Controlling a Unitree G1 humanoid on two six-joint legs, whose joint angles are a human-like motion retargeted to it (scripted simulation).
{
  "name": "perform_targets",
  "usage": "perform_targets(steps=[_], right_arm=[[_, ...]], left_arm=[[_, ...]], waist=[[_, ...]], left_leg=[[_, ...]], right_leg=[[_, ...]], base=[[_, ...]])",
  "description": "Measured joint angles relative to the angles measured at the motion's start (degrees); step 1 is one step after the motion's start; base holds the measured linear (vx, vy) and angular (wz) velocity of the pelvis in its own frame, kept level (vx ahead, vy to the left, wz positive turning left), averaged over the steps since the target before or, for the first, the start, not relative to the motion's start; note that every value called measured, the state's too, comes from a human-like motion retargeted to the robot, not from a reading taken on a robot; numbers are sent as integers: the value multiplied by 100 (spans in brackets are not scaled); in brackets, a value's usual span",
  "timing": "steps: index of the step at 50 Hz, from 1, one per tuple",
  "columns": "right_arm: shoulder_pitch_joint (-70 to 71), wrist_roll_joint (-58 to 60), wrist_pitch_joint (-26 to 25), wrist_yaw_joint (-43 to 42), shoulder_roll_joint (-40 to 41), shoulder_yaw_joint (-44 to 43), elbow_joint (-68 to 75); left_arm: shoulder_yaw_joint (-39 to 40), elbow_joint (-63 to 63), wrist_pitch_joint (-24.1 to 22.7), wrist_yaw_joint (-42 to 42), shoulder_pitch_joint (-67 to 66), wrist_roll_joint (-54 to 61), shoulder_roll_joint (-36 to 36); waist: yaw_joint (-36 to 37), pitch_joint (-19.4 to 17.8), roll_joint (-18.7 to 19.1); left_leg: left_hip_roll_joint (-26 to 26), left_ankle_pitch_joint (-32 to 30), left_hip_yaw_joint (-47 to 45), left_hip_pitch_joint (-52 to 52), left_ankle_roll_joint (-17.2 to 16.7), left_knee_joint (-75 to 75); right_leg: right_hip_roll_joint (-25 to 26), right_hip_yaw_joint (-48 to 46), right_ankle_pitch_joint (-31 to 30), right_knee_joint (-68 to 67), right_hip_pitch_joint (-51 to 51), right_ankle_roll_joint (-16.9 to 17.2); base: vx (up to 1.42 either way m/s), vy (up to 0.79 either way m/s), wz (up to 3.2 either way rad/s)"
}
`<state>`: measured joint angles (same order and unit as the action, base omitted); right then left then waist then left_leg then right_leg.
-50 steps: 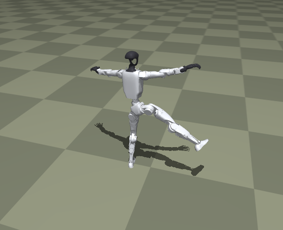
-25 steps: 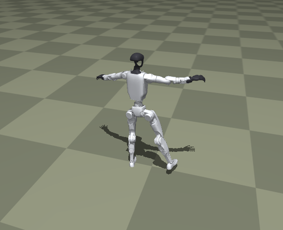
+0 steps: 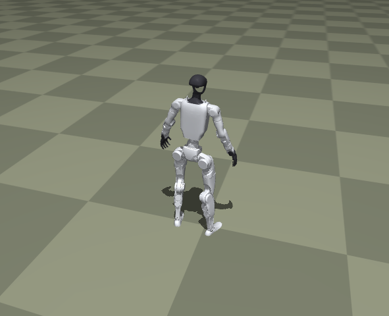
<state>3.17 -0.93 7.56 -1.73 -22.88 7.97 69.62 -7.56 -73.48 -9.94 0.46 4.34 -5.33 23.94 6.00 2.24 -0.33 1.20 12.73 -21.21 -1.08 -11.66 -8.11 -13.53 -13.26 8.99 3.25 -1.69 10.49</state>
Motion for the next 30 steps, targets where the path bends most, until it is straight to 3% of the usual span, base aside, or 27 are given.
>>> perform_targets(steps=[6, 10, 15, 19, 30], right_arm=[[-182, -944, -23, -722, 1043, 304, 539], [-335, -1534, 167, -996, 1526, 447, 576], [-402, -1923, 162, -943, 1465, 789, 339], [-444, -1861, 127, -883, 1213, 1003, 183], [-441, -1287, 2, -769, 1288, 1180, 308]], left_arm=[[-233, -197, 244, 270, 158, 553, -893], [-477, -238, 217, 629, 238, 634, -1250], [-925, -203, 413, 799, 313, 718, -1594], [-1222, -190, 593, 852, 290, 685, -1783], [-1660, -205, 503, 563, 422, 164, -1608]], waist=[[-76, -4, -15], [-36, -124, -82], [16, -261, -118], [53, -158, -137], [100, -303, -393]], left_leg=[[27, -113, 321, -44, 49, 112], [135, -20, 400, -22, 152, -22], [174, -24, 485, 16, 209, -1], [160, -152, 517, -44, 171, 179], [128, 94, 556, -43, 338, -64]], right_leg=[[56, -321, 153, -87, -66, -95], [40, -503, 433, -666, 43, 45], [88, -597, 457, -672, -36, 33], [108, -568, 429, -704, 125, 17], [34, -666, 430, -695, -26, 39]], base=[[-1, -13, 51], [2, -11, 28], [-1, -5, 16], [0, 0, 0], [0, 2, 1]])
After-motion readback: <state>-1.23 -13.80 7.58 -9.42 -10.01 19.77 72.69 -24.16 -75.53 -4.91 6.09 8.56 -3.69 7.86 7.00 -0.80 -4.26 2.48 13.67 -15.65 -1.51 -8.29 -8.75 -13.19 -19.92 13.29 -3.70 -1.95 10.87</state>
